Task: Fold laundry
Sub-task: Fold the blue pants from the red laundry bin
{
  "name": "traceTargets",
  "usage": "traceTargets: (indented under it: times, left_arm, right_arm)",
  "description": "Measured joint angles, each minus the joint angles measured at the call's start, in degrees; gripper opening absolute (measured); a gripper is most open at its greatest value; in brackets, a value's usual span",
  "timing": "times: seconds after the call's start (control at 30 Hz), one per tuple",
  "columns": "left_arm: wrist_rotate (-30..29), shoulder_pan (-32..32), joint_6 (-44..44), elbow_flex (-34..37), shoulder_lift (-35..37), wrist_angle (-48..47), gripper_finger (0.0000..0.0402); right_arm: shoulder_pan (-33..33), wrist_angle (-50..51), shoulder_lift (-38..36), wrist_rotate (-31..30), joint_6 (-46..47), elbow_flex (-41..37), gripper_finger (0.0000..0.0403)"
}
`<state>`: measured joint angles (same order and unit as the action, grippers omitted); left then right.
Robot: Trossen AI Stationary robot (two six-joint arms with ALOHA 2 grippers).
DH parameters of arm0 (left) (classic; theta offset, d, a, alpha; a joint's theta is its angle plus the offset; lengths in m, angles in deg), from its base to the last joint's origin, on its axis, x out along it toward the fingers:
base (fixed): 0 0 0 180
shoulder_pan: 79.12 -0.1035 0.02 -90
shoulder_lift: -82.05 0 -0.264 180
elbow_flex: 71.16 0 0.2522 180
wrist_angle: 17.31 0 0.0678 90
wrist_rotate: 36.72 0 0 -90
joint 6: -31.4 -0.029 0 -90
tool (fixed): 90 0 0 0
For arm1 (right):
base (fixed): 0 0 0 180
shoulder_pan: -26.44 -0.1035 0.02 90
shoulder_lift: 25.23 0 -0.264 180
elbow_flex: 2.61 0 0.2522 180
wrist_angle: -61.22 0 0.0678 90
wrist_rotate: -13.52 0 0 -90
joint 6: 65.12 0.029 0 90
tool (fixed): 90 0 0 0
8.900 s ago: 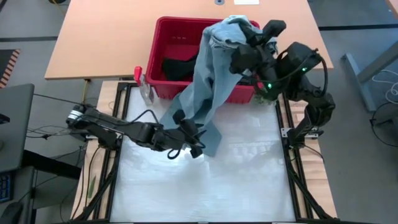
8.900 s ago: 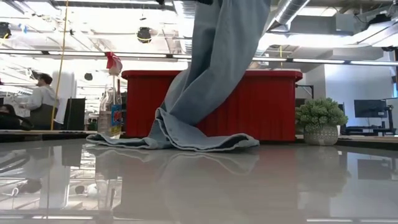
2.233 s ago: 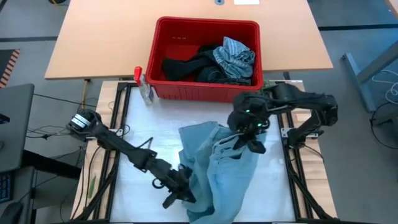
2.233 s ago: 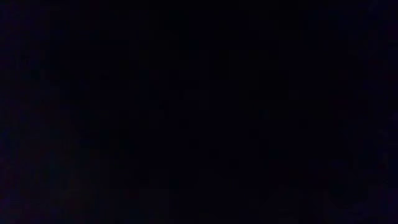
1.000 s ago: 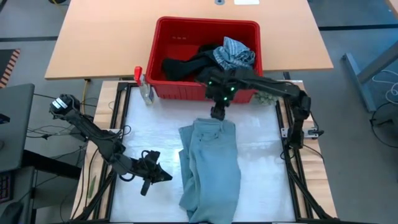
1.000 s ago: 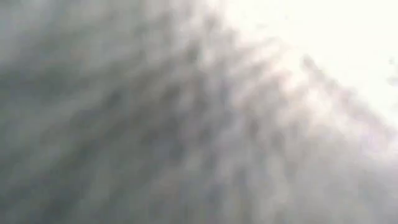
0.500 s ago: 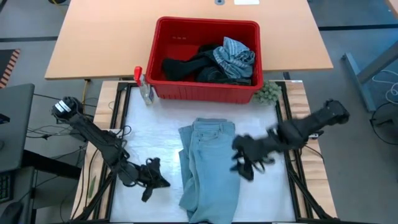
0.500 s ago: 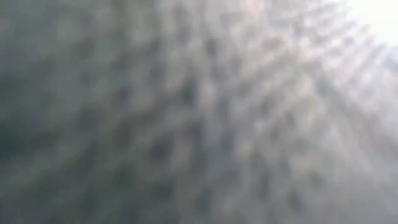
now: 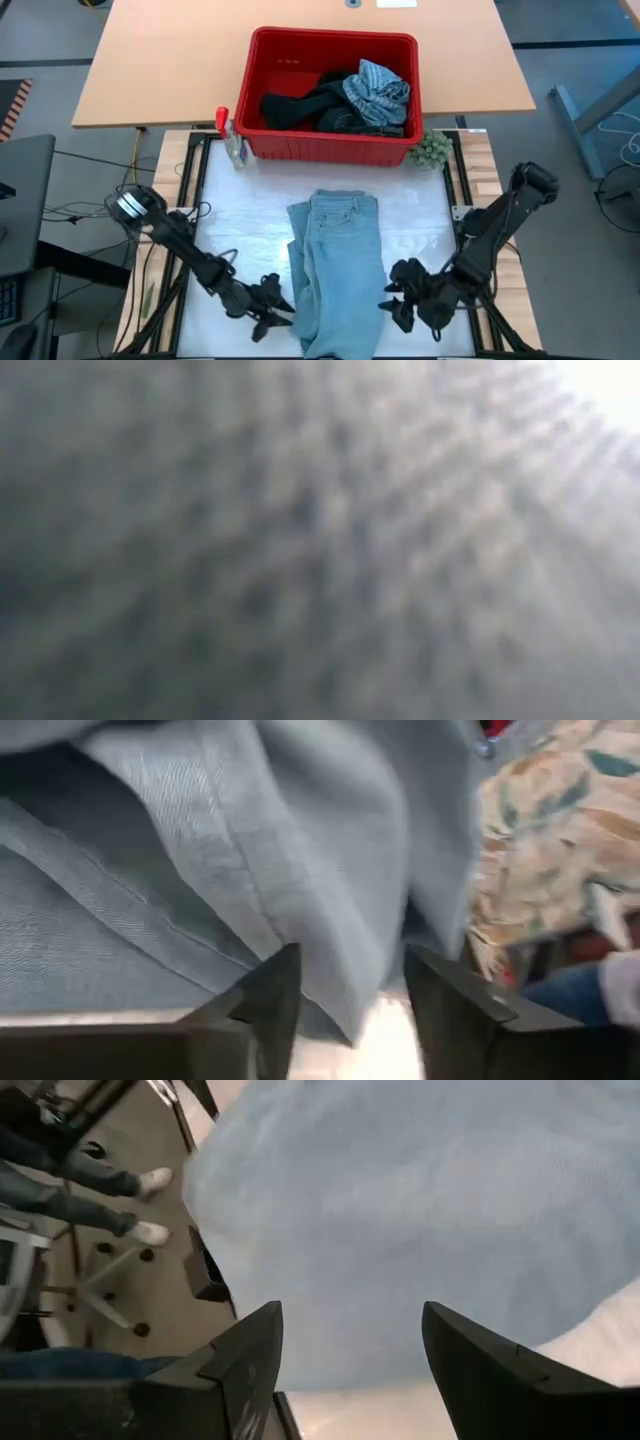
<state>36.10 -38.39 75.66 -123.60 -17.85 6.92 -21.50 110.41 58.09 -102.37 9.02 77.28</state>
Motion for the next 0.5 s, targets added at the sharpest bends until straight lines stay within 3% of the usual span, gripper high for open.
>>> traceTargets:
  times: [0.17, 0.3, 0.4, 0.5]
  left_arm:
    - [-0.39, -0.95, 1.70, -5.29, -6.28, -0.11, 0.0224]
    - [0.81, -1.86, 5.85, -7.90, -8.21, -1.95, 0.0234]
    - [1.79, -2.05, 7.67, -9.47, -8.14, -4.51, 0.0214]
    - [1.22, -2.03, 9.25, -10.90, -8.14, -9.03, 0.0153]
  right_arm:
    - [-5.22, 0.30, 3.17, -1.58, 3.16, -0.02, 0.0264]
    - [-8.69, -1.17, 6.17, -2.73, 7.22, -0.02, 0.0264]
    - [-10.13, -5.12, 9.01, -3.10, 7.78, -0.02, 0.0264]
    - [-9.75, -12.51, 12.96, -4.33, 1.88, -0.02, 0.0264]
